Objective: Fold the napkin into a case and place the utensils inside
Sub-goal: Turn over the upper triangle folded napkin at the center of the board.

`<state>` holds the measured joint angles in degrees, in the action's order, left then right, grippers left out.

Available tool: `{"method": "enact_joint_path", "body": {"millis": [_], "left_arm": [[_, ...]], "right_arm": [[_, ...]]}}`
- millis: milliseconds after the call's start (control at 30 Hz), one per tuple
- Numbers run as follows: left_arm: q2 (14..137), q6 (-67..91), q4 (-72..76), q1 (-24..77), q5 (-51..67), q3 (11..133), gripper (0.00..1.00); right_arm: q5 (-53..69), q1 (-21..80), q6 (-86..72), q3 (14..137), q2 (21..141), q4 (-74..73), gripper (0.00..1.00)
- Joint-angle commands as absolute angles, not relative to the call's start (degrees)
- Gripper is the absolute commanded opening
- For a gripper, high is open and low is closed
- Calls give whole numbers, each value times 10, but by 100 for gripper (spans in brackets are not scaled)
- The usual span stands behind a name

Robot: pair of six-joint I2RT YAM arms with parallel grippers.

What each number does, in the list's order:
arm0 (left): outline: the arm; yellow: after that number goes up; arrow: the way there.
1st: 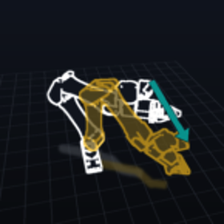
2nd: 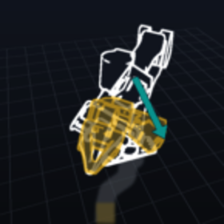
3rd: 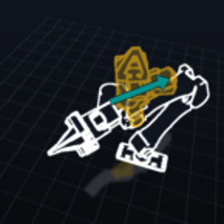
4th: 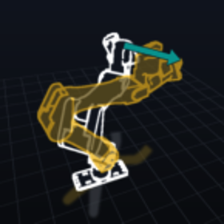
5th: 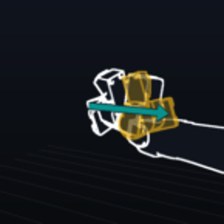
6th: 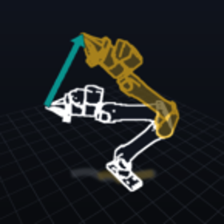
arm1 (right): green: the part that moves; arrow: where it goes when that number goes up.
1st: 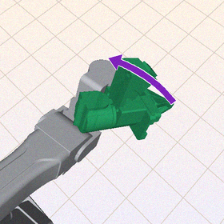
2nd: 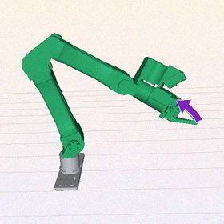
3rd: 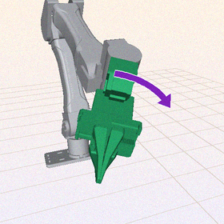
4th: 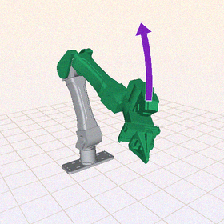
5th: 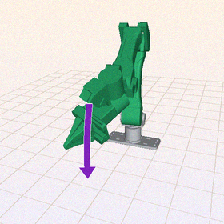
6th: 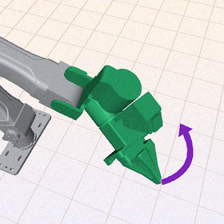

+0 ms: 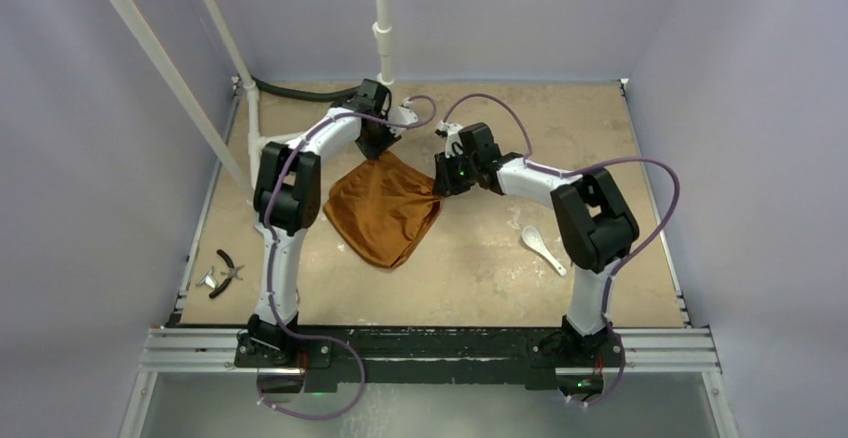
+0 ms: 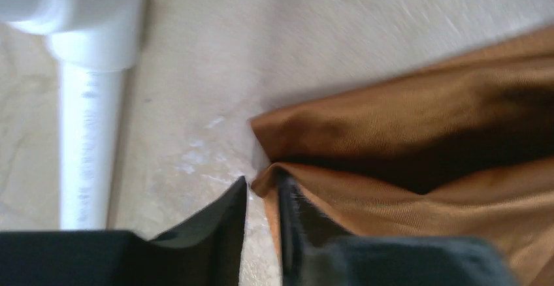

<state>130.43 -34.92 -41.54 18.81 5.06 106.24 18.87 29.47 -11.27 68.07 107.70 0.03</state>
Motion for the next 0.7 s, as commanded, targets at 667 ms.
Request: {"method": "enact_joint_path", "body": {"millis": [667], "left_arm": [[1191, -387, -405, 185, 151, 998, 49]], "right_arm": [[69, 325, -330, 601, 1003, 126, 48]]}}
